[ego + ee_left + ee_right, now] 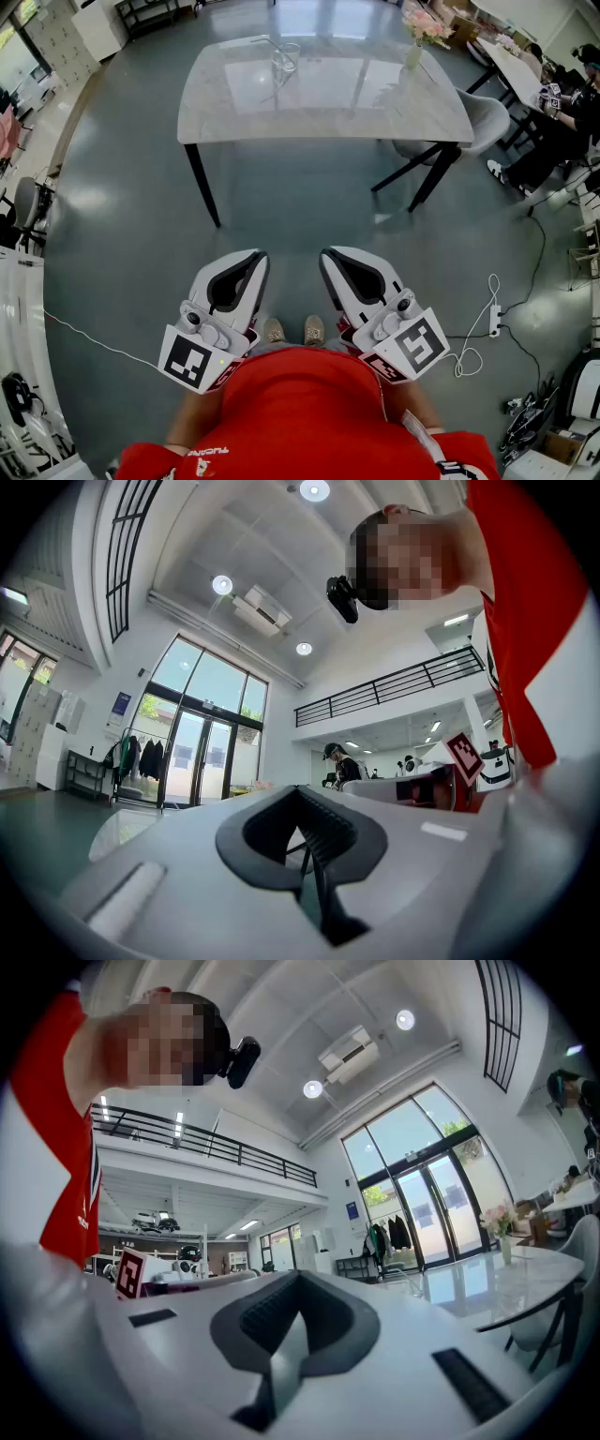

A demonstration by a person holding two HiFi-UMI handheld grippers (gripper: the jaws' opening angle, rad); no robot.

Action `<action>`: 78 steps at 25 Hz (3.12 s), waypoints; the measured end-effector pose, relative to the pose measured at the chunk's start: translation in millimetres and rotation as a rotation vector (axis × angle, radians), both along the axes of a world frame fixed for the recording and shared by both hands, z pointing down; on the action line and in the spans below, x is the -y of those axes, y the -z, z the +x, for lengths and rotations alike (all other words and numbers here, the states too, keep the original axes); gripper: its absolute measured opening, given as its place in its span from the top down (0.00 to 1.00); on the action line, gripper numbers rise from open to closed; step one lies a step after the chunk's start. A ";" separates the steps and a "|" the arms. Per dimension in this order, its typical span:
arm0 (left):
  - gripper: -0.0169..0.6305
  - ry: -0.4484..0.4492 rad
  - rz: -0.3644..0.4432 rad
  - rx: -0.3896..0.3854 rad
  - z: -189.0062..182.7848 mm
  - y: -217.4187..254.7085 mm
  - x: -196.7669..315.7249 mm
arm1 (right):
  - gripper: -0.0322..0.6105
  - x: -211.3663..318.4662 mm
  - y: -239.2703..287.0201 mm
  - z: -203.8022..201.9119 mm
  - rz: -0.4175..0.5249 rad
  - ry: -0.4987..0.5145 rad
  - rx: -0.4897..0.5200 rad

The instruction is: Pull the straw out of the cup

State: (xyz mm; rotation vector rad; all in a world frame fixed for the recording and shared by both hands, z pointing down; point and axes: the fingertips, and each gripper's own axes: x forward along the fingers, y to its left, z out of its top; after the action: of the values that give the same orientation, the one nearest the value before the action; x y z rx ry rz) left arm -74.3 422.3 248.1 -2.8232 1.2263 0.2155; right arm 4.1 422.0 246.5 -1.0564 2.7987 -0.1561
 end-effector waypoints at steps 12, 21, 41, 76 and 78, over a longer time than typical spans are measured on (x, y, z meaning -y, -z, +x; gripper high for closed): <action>0.97 0.010 -0.004 0.009 6.8 -0.7 5.1 | 0.95 9.3 2.1 10.9 -0.012 -0.002 0.042; 0.97 0.037 0.001 0.013 12.1 1.3 14.4 | 0.95 20.4 7.0 17.0 0.009 0.023 0.031; 0.97 0.138 -0.012 0.005 44.6 -3.3 60.0 | 0.95 72.4 -2.5 57.1 0.060 0.078 -0.058; 0.97 0.050 0.000 0.007 -58.4 -8.6 378.3 | 0.95 373.7 5.7 -41.4 0.068 -0.052 -0.135; 0.97 0.045 -0.001 0.009 -58.8 -11.5 392.7 | 0.95 385.3 3.4 -42.5 0.069 -0.055 -0.143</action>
State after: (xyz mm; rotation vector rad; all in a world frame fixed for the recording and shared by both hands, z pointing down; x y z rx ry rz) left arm -133.1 29.6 259.6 -2.7913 1.2864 0.2001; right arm -38.4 36.8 243.2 -1.1705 2.8724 0.0222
